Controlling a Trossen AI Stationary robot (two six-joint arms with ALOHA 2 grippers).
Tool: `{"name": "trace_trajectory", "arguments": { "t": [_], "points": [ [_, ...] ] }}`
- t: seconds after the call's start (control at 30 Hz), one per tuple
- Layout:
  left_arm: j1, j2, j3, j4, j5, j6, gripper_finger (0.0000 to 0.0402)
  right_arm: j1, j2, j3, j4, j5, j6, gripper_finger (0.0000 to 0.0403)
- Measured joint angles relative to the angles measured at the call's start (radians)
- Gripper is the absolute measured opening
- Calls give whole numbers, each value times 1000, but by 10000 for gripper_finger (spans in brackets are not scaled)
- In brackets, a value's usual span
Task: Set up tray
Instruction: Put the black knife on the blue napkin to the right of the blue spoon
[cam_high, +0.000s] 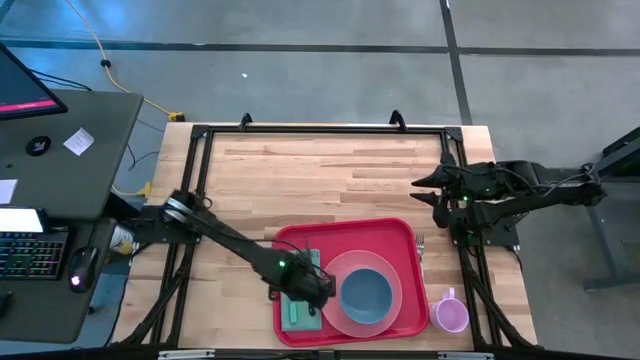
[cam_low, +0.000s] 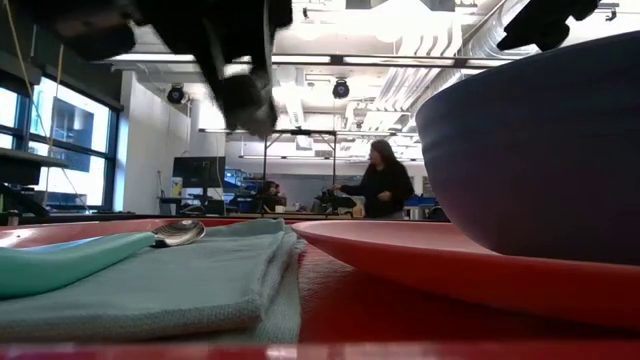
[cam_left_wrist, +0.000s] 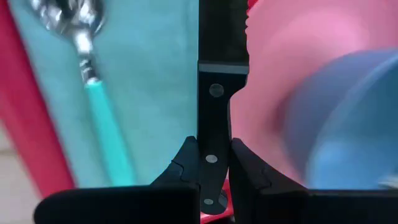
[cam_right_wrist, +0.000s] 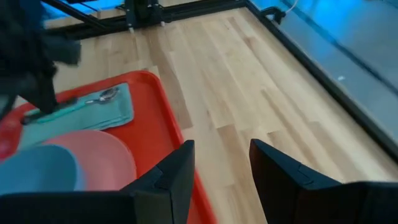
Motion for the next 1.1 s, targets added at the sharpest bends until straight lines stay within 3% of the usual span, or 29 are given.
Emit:
{"name": "trace_trajectory", "arguments": {
  "t": [0.23, 0.53, 0.77, 1.1],
  "points": [
    [2, 107, 28, 11, 170, 2, 66, 1, -15, 0, -18, -78, 95, 138],
    [-11, 103, 24, 0, 241, 23, 82, 1, -31, -4, -55, -36, 101, 138],
    [-10, 108, 24, -90, 248, 26, 78, 1, -43, -47, -33, -23, 158, 138],
    [2, 108, 24, -47, 219, 24, 84, 3, -43, -109, 33, -57, 199, 138]
  ]
}}
